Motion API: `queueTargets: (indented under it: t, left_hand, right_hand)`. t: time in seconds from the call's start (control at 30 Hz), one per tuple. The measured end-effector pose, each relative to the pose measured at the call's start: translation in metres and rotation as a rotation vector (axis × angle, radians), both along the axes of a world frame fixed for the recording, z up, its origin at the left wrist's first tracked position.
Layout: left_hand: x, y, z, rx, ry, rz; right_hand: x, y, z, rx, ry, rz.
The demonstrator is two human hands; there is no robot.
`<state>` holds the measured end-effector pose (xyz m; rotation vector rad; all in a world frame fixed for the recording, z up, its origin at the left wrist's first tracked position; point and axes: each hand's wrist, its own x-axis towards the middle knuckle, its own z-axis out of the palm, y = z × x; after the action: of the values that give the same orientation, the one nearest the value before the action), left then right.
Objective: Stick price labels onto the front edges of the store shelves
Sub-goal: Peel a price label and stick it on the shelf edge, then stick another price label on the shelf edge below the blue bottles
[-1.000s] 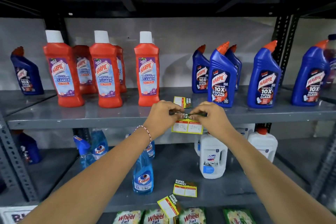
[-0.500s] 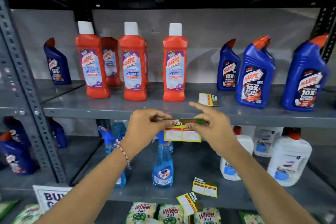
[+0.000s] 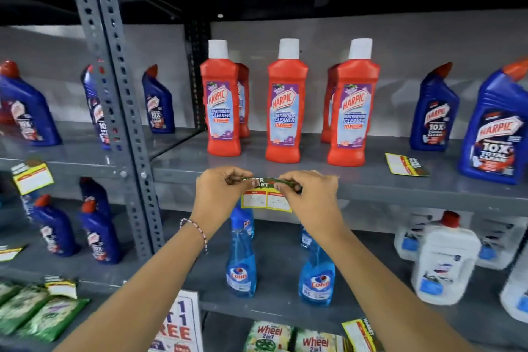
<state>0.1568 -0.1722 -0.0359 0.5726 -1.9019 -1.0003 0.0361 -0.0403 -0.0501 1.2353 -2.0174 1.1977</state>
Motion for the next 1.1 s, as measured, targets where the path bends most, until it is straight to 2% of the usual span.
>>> queueTargets:
  t: [0.33,0.53,0.67,0.83,0.97,1.1]
  left_hand:
    - [-0.008,-0.005,-0.003,-0.057,-0.012,0.058]
    - [-0.009,0.000,-0.001,-0.334,0.047,0.162]
    - [-0.014,0.023,0.008,-0.398,0.130,0.091]
    - [-0.058,0.072,0.019,-0.112,0.161,-0.228]
    - [-0.113,0.102,0.031,-0.061,0.031,-0.395]
    - [-0.174,0.132,0.044,0.116,-0.085,-0.469]
  right_hand:
    - [0.000,-0.008,0.000,0.017,0.043,-0.079]
    - [-0.005,0.008,0.004,-0.088,-0.026,0.000]
    - [-0.026,0.045,0.012,-0.205,-0.011,-0.014]
    - [-0.069,0.098,0.029,-0.221,-0.113,-0.118]
    - [-0.111,0.138,0.030,-0.139,-0.235,-0.273]
    - [-0.143,0.160,0.030,-0.016,-0.316,-0.330]
